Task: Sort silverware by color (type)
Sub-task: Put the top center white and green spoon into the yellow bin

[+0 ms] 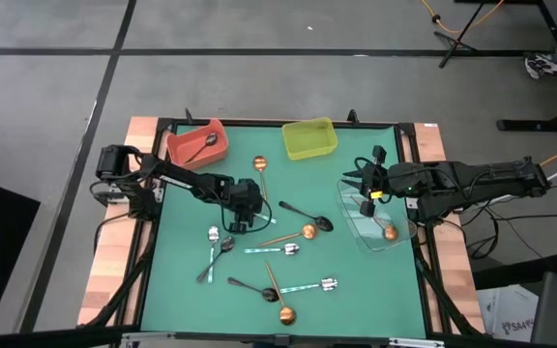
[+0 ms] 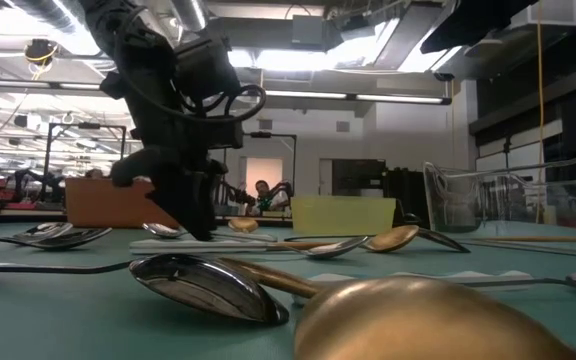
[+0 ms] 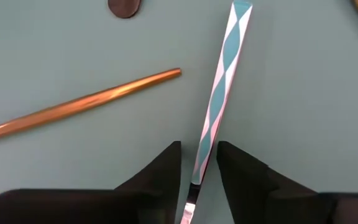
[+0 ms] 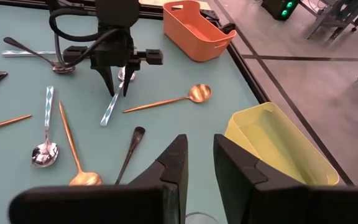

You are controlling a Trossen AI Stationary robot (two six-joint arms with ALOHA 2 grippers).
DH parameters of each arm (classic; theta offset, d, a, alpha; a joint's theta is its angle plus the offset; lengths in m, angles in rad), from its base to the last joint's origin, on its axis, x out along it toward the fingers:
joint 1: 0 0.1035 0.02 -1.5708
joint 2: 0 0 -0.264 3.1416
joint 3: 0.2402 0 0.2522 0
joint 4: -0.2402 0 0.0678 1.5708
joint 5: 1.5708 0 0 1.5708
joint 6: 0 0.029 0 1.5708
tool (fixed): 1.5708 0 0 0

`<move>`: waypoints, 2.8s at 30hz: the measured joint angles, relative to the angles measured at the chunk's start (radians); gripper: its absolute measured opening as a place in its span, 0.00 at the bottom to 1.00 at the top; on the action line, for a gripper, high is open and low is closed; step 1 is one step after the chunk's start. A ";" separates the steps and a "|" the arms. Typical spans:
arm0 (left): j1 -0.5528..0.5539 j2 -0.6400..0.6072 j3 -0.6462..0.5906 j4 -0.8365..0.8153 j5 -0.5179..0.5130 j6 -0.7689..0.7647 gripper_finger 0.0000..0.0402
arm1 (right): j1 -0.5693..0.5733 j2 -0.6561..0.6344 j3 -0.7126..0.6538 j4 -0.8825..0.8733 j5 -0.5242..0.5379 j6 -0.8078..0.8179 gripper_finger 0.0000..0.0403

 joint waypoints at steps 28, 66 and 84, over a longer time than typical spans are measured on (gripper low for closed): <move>0.021 -0.003 0.246 0.057 -0.016 0.004 0.05 | 0.000 0.000 0.000 0.001 0.000 0.000 0.17; 0.337 0.145 0.335 0.990 -0.060 -0.001 0.05 | 0.000 0.046 0.000 0.008 0.000 0.000 0.17; 0.431 0.369 0.350 1.053 -0.037 -0.091 0.05 | 0.000 0.196 0.000 0.019 0.002 -0.002 0.17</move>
